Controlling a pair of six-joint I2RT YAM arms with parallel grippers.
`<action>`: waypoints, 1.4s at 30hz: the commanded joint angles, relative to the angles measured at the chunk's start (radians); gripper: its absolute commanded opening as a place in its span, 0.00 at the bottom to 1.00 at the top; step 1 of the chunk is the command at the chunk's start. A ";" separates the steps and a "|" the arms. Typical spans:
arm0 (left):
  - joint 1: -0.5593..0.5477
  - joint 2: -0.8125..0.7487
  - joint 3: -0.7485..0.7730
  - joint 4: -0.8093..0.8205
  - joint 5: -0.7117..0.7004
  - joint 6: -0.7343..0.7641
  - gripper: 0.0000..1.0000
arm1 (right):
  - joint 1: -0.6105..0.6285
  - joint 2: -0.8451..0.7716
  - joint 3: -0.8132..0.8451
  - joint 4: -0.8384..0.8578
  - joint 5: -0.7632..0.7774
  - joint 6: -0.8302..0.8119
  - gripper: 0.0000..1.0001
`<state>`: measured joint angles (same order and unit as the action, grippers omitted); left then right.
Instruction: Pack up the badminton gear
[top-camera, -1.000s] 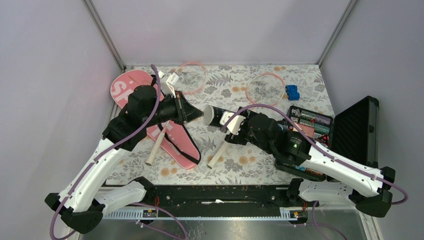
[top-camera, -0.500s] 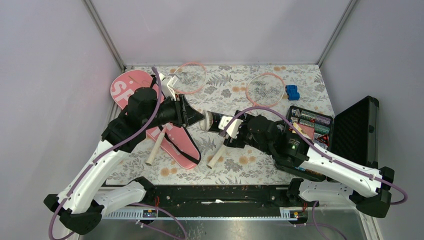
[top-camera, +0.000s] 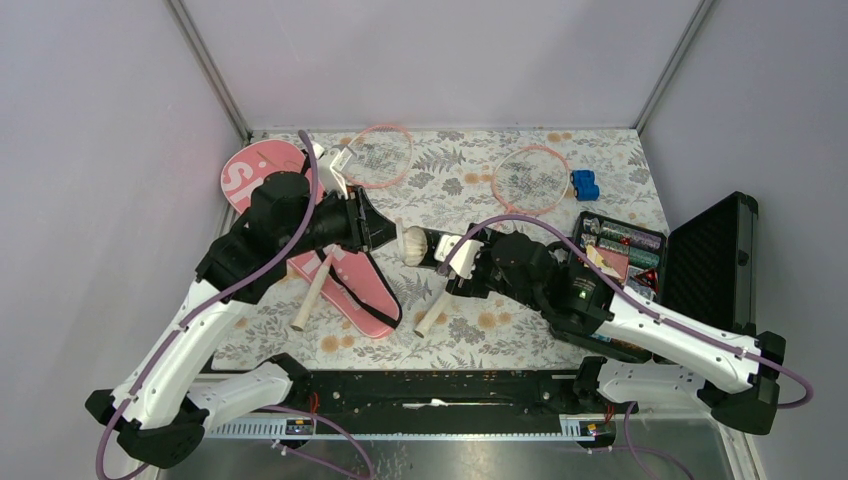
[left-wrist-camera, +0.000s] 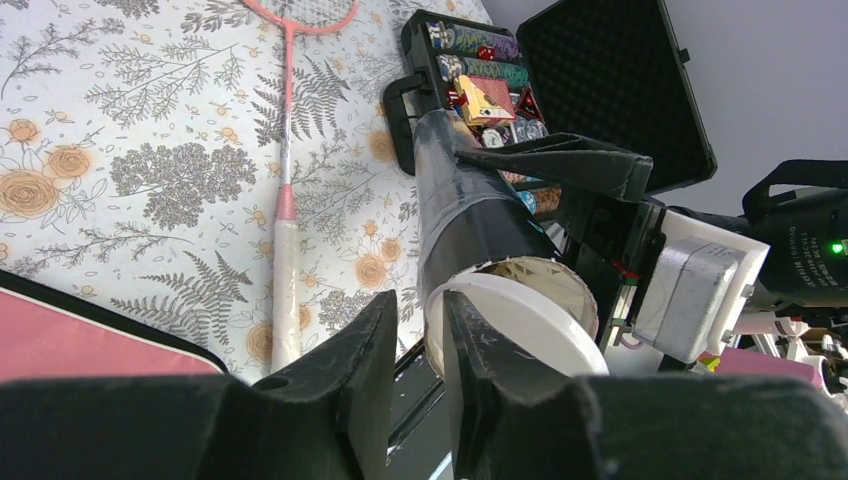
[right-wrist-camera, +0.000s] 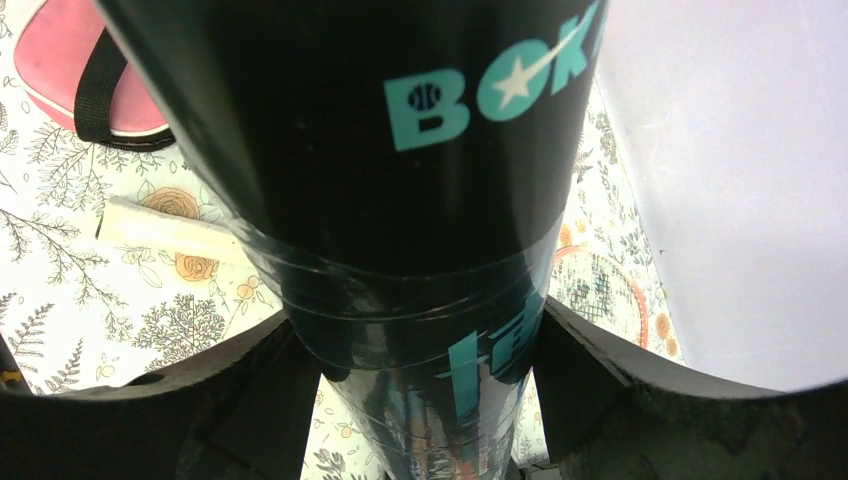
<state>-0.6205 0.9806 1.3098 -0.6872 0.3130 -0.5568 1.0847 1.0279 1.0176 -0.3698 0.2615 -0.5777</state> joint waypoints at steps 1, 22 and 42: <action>-0.001 -0.018 0.043 0.015 -0.024 0.010 0.29 | 0.006 0.002 0.018 0.050 0.016 -0.011 0.31; -0.013 -0.005 0.001 0.036 0.001 -0.026 0.33 | 0.004 0.013 0.048 0.016 -0.013 0.045 0.30; -0.067 0.027 0.019 0.018 -0.036 -0.063 0.40 | 0.004 0.009 0.028 0.038 -0.028 0.024 0.29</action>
<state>-0.6697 0.9970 1.3048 -0.6868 0.3084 -0.6048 1.0847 1.0500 1.0180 -0.3889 0.2428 -0.5377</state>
